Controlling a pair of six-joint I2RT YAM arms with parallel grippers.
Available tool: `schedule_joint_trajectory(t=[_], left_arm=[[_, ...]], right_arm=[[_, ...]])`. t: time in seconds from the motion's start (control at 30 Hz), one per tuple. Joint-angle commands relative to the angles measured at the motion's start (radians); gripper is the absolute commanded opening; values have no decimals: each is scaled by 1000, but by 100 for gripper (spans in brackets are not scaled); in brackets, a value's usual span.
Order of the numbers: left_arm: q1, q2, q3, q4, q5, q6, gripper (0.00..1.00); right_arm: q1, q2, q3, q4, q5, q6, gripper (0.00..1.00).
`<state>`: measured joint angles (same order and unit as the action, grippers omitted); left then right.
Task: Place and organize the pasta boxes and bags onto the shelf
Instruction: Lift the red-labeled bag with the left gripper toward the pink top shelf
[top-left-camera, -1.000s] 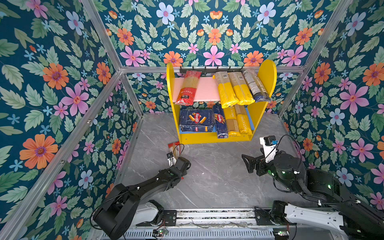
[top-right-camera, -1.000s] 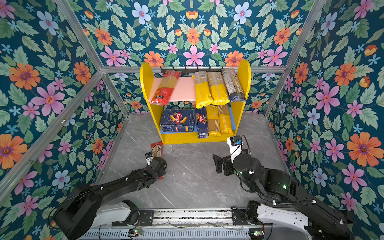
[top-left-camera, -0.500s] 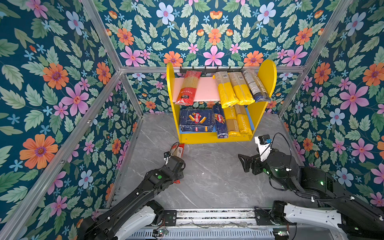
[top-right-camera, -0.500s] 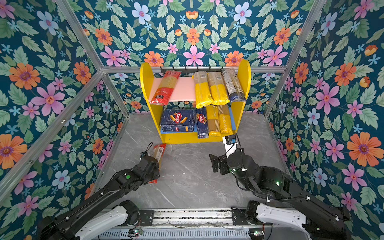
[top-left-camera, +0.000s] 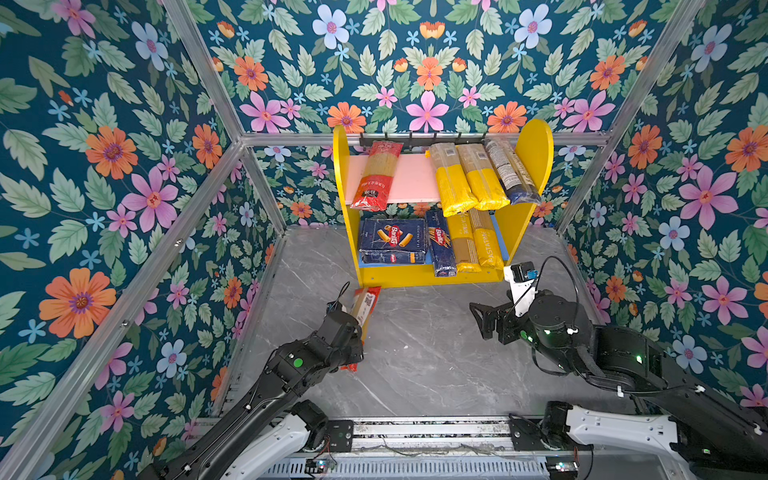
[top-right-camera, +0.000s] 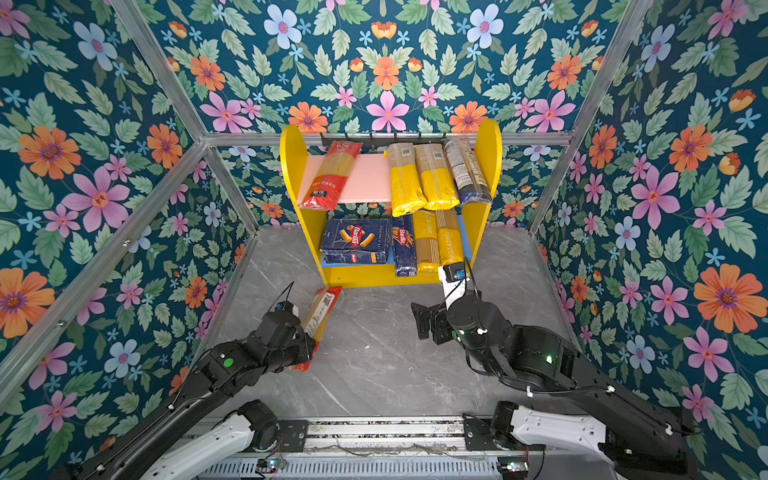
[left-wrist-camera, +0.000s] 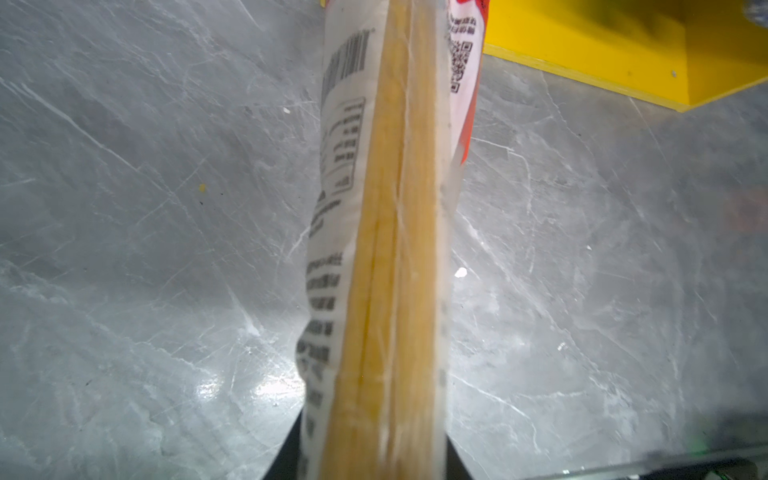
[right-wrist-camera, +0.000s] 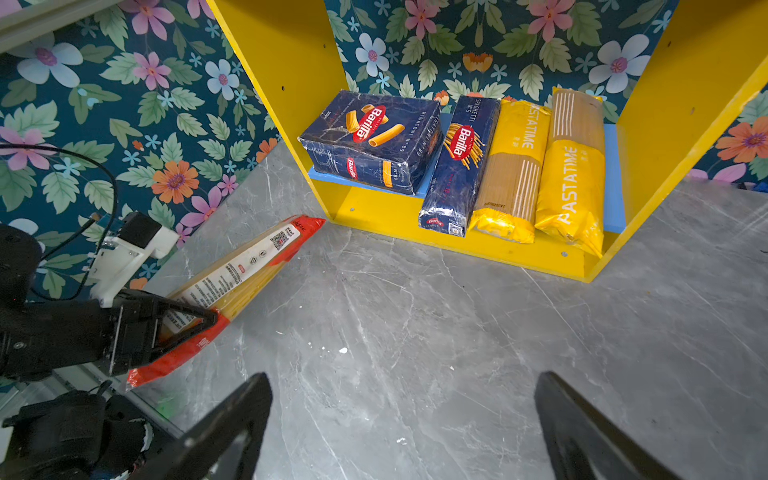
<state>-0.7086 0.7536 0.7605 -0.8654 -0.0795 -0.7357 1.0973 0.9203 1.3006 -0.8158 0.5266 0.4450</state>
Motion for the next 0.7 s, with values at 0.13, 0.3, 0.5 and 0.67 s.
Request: schedule_joint_trajectory(t=[0.13,0.3,0.5,0.67], left_arm=[[0,-23,71,40,96,87,0],[0,-12,140,34,130,113,0],[0,19,297,-40,188,169,0],[0,38,441,-87,213,212,0]], right_arm=[[2,18,49,15,5,-11,99],[1,35,79,5,4,-15,99],[3,44,114,-8,16,-37,99],[2,48,148,-15,23,-59,99]])
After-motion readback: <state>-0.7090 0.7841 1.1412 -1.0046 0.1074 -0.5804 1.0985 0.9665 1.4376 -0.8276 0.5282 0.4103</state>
